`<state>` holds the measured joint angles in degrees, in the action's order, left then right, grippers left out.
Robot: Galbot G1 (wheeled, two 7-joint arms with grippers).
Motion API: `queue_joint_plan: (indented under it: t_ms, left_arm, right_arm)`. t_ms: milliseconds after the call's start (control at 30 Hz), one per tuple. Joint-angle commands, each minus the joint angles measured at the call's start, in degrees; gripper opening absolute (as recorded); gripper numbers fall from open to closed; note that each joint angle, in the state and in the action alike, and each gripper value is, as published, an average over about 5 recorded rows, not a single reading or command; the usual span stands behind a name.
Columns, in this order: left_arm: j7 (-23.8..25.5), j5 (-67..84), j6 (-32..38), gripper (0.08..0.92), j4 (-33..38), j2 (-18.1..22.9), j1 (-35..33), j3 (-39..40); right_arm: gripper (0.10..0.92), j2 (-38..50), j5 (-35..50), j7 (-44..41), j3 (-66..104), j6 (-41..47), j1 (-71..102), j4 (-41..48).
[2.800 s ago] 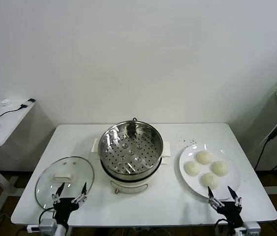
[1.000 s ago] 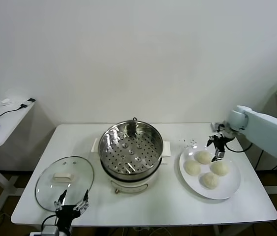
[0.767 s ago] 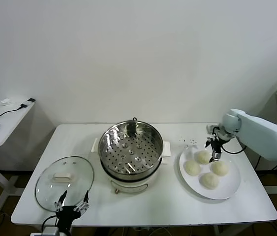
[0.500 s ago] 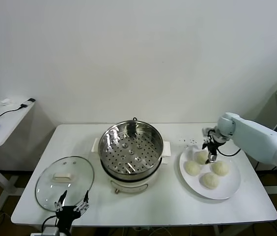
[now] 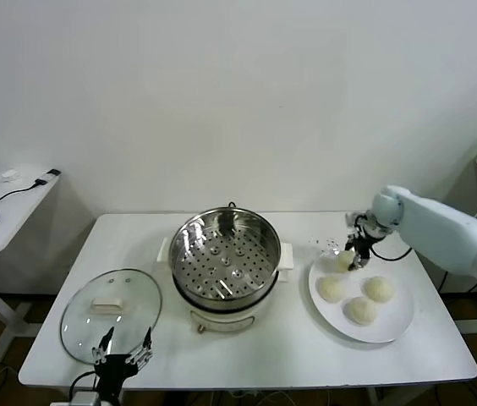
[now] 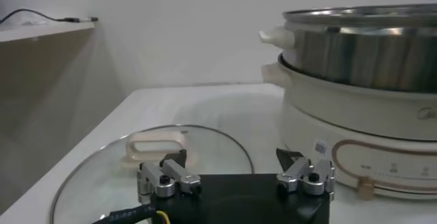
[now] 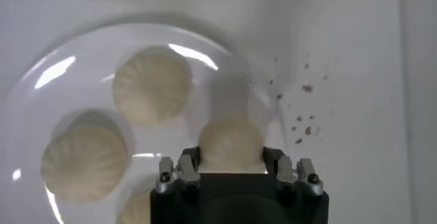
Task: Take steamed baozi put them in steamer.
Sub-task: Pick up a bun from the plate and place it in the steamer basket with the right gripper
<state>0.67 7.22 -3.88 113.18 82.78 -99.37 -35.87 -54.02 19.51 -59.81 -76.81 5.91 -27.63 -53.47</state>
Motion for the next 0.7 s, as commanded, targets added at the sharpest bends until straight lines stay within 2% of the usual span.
queue_joint_plan:
  t_ms: [33,167,333,433,600,700]
  left_arm:
    - [0.06,-0.13,-0.25,0.823,1.59,0.04,-0.21,0.55]
    - [0.05,-0.2,-0.44,0.823,1.88,0.01,0.08,0.75]
    - [0.02,-0.18,-0.4,0.823,1.78,-0.36,0.14,0.64]
    - [0.0,-0.18,-0.4,0.823,1.63,-0.42,0.22,0.57]
    - [-0.19,-0.17,-0.18,0.823,1.33,-0.4,0.08,0.58]
    - [-0.38,-0.18,0.02,0.823,0.99,-0.31,0.08,0.74]
  right_arm:
    - [0.628,-10.03,14.19,-3.45,-12.51,-9.95,-29.39,-11.11]
    - [0.628,-18.12,13.57,-4.89,-11.87,-17.72,-33.07,-17.17]
    - [0.628,-22.46,7.44,-4.14,-12.63,-29.45,-27.82,-22.53]
    - [0.628,-22.58,-2.54,-3.26,-12.25,-37.53,-21.91,-20.55]
    - [0.628,-21.89,-27.35,2.01,-5.76,-46.32,-9.46,-9.89]
    - [0.628,-22.79,-34.63,6.13,-1.36,-48.17,-3.05,-2.65]
